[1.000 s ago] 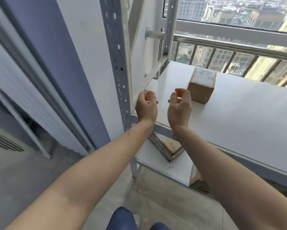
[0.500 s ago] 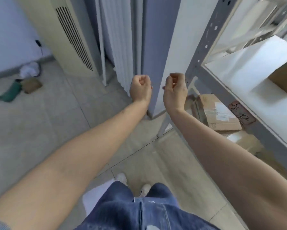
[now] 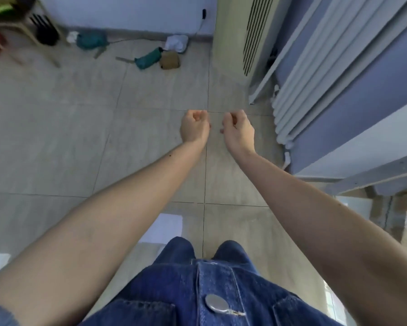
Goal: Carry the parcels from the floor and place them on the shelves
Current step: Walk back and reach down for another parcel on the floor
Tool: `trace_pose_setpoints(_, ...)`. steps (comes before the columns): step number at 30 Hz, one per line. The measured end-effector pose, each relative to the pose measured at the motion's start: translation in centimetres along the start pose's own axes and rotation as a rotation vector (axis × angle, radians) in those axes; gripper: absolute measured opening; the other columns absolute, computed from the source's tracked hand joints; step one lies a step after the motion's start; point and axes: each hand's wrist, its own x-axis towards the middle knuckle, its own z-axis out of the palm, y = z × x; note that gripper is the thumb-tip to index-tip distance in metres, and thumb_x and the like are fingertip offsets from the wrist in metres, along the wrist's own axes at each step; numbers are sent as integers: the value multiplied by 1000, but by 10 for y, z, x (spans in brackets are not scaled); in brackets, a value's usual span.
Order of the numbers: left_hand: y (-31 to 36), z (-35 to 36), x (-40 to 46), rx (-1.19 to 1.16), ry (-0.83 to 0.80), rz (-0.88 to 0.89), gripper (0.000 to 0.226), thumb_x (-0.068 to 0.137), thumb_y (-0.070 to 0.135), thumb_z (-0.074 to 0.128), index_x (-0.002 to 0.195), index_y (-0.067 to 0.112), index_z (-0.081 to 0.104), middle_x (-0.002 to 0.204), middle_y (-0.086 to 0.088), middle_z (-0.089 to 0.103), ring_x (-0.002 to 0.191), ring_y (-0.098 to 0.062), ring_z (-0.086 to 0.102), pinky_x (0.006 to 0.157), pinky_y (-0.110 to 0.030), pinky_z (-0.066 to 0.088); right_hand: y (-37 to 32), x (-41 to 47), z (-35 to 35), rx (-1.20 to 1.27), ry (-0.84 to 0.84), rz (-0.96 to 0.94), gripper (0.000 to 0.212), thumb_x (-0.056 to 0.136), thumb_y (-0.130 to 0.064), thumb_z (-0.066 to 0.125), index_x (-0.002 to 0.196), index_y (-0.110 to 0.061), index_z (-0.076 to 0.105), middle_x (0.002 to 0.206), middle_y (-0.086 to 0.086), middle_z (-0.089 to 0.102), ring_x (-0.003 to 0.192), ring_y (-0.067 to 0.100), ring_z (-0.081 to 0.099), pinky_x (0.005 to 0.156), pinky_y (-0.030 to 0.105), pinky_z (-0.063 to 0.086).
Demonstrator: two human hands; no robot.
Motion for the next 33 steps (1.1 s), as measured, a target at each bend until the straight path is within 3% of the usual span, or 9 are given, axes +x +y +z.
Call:
trace_pose_setpoints(2, -5, -47, 11, -37, 51, -39, 4, 85, 27, 53, 82, 24, 54, 79, -1, 70, 89, -30, 74, 84, -46, 57, -16, -8, 46, -26, -90, -21, 20, 98, -31, 43, 91, -16, 54, 93, -1, 62, 103, 34, 68, 94, 49, 51)
trace_pose_setpoints(4, -11, -91, 24, -79, 113, -60, 7, 88, 20, 54, 82, 23, 53, 86, -6, 72, 86, -30, 74, 83, -43, 57, -31, -17, 89, -56, -166, -45, 19, 98, -31, 44, 90, -17, 55, 93, -1, 60, 103, 34, 68, 93, 48, 51)
trace_pose_setpoints(7, -23, -153, 45, -133, 212, -87, 4, 92, 21, 54, 88, 21, 54, 102, -12, 74, 79, -25, 71, 84, -40, 56, -54, -30, 148, -88, -265, -68, 21, 98, -33, 44, 93, -17, 56, 97, 1, 62, 103, 31, 69, 90, 44, 53)
trace_pose_setpoints(15, -53, -293, 83, -285, 447, -179, 5, 94, 25, 54, 90, 22, 54, 102, -8, 70, 72, -19, 65, 84, -37, 55, -104, -63, 282, -188, -552, -147, 33, 98, -34, 43, 106, -9, 64, 97, 2, 65, 103, 30, 69, 85, 39, 52)
trace_pose_setpoints(17, -57, -325, 94, -331, 502, -218, 9, 95, 26, 53, 97, 18, 57, 99, -4, 68, 69, -16, 64, 82, -34, 54, -118, -69, 313, -187, -629, -170, 32, 99, -31, 43, 104, -6, 63, 94, 1, 63, 102, 30, 68, 78, 36, 50)
trace_pose_setpoints(21, -61, -385, 121, -371, 625, -245, 27, 96, 29, 52, 115, 11, 58, 102, -5, 70, 82, -21, 69, 91, -38, 55, -148, -74, 378, -200, -765, -245, 35, 99, -29, 43, 103, -1, 63, 92, 2, 62, 100, 31, 69, 67, 30, 45)
trace_pose_setpoints(27, -62, -466, 152, -463, 788, -284, 19, 98, 27, 50, 110, 14, 56, 98, -1, 65, 70, -14, 63, 85, -34, 53, -196, -74, 477, -234, -947, -346, 35, 98, -31, 45, 99, -1, 63, 88, 3, 63, 98, 34, 70, 83, 43, 52)
trace_pose_setpoints(30, -68, -506, 159, -515, 868, -308, 21, 99, 25, 50, 113, 12, 56, 101, -3, 65, 66, -11, 61, 75, -30, 49, -215, -85, 521, -262, -1032, -372, 33, 97, -32, 46, 98, -3, 64, 90, 3, 65, 98, 32, 70, 80, 38, 52)
trace_pose_setpoints(33, -77, -550, 168, -536, 940, -324, 16, 98, 27, 50, 107, 14, 54, 102, -4, 66, 64, -10, 61, 66, -27, 47, -233, -102, 566, -287, -1104, -401, 32, 97, -31, 47, 96, -4, 64, 91, 3, 66, 98, 32, 70, 86, 41, 52)
